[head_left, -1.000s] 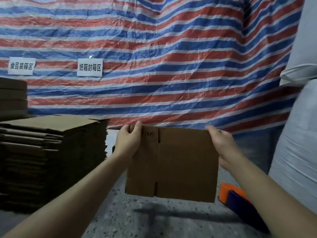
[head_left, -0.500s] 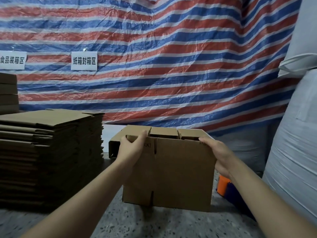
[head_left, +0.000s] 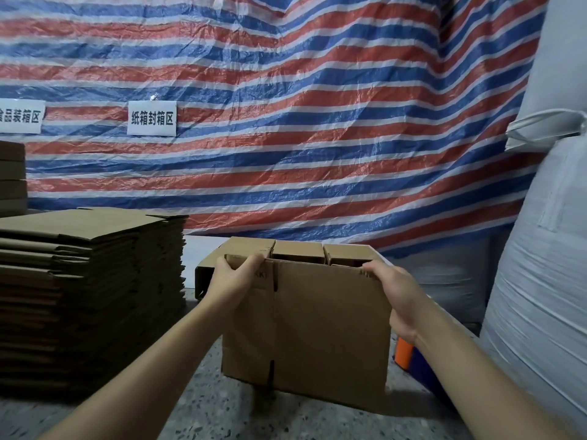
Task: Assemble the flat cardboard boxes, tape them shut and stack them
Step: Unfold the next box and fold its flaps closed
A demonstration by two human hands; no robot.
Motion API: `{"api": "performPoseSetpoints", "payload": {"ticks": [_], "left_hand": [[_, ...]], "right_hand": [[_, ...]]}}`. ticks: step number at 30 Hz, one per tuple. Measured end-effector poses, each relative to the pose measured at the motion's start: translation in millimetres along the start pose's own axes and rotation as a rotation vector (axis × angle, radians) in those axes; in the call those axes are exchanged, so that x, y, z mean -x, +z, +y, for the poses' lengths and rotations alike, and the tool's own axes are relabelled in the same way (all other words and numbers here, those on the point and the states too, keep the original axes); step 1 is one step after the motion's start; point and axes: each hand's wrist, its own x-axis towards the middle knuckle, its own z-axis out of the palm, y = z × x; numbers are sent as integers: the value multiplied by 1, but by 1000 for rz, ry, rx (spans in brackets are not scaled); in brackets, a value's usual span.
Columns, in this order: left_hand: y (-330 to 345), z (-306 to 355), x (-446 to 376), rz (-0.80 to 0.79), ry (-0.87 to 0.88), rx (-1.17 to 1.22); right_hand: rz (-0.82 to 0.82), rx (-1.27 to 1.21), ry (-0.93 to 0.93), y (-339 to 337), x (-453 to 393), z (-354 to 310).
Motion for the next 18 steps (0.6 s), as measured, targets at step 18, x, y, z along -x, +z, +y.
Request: {"api": "performPoseSetpoints", "payload": {"ticks": [18], "left_hand": [[-2, 14, 43, -425, -33, 242]], "right_hand": [[216, -50, -22, 42, 34, 20]]}}
